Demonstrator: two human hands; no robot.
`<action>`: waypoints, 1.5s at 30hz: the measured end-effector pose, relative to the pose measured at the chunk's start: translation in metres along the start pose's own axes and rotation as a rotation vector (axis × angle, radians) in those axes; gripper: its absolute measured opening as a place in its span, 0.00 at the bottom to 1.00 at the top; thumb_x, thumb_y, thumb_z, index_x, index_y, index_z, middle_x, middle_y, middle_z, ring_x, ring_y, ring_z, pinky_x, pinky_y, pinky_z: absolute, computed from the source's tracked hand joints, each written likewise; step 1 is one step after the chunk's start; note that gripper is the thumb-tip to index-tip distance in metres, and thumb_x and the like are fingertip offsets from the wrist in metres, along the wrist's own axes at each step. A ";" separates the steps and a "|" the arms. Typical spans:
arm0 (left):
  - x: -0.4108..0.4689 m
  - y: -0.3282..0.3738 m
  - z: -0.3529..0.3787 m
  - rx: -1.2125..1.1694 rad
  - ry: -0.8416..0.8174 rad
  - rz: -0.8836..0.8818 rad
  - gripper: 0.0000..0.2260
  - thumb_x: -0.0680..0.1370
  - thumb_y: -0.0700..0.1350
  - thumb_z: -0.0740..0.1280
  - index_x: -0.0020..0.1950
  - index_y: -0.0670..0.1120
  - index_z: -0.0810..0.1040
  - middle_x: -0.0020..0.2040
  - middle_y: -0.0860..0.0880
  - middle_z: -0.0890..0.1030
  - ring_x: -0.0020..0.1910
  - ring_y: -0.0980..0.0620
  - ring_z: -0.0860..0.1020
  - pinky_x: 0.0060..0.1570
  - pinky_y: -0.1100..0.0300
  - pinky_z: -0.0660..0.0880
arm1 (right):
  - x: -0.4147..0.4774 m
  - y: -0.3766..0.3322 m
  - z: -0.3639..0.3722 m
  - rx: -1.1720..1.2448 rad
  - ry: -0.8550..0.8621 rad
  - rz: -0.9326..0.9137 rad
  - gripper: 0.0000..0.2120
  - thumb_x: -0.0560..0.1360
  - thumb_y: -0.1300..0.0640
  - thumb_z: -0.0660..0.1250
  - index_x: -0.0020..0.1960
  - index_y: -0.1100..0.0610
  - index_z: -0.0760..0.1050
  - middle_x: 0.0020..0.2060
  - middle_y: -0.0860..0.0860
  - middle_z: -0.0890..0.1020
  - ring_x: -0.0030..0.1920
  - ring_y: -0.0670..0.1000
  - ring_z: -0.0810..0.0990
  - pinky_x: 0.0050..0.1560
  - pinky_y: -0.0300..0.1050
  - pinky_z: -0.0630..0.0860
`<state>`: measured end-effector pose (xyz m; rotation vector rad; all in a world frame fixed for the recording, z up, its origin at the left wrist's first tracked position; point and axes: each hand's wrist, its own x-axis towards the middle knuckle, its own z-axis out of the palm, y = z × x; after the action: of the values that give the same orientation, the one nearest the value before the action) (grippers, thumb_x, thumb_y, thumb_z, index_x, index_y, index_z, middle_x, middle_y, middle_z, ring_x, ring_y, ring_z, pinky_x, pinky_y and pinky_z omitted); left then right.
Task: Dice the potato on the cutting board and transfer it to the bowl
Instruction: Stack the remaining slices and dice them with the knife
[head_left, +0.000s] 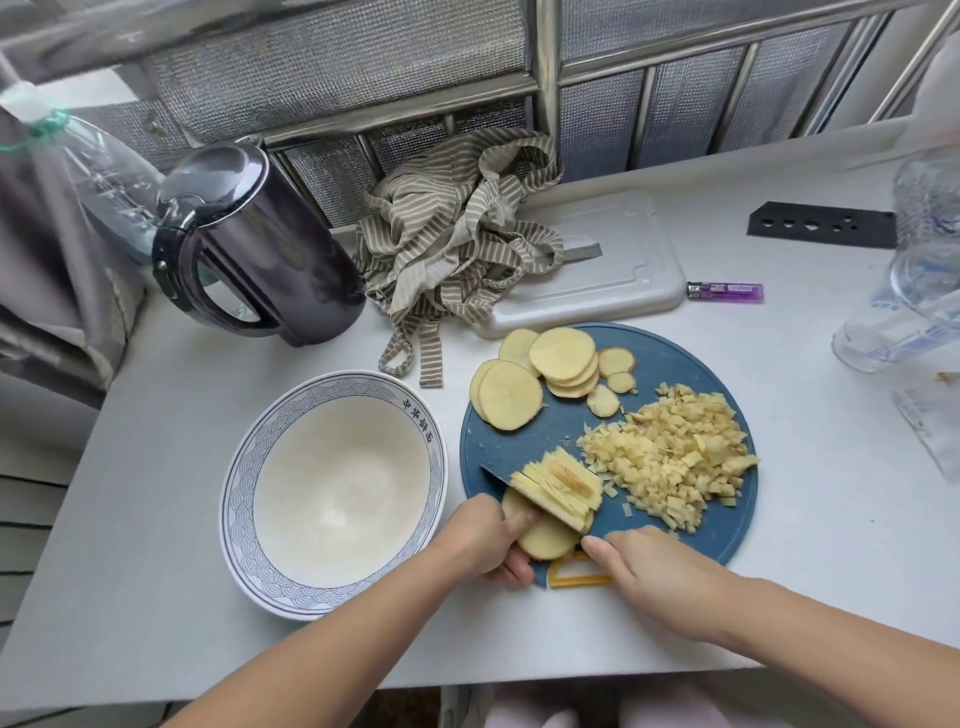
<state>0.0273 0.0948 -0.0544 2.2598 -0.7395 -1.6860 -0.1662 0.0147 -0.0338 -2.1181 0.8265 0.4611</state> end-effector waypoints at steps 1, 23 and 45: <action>0.001 -0.001 0.000 -0.005 0.001 -0.001 0.21 0.81 0.57 0.60 0.39 0.41 0.75 0.37 0.38 0.83 0.32 0.46 0.76 0.44 0.51 0.80 | 0.002 -0.001 0.001 -0.015 0.004 0.006 0.25 0.81 0.40 0.44 0.38 0.55 0.66 0.34 0.50 0.71 0.35 0.50 0.69 0.45 0.49 0.69; -0.010 0.015 -0.004 -0.095 -0.121 -0.106 0.19 0.84 0.51 0.54 0.51 0.36 0.71 0.28 0.48 0.82 0.27 0.51 0.79 0.35 0.60 0.78 | -0.019 -0.003 -0.006 0.071 0.079 -0.035 0.24 0.81 0.41 0.47 0.35 0.56 0.64 0.31 0.50 0.68 0.31 0.46 0.64 0.36 0.42 0.63; -0.020 0.024 -0.008 -0.078 -0.143 -0.159 0.17 0.84 0.47 0.52 0.44 0.40 0.74 0.28 0.48 0.81 0.27 0.53 0.80 0.30 0.64 0.78 | -0.030 0.005 -0.001 -0.004 0.100 -0.081 0.30 0.70 0.29 0.35 0.37 0.49 0.66 0.33 0.47 0.73 0.35 0.48 0.71 0.43 0.47 0.70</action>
<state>0.0242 0.0840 -0.0241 2.2144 -0.5237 -1.9295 -0.1917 0.0236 -0.0187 -2.1840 0.7935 0.3166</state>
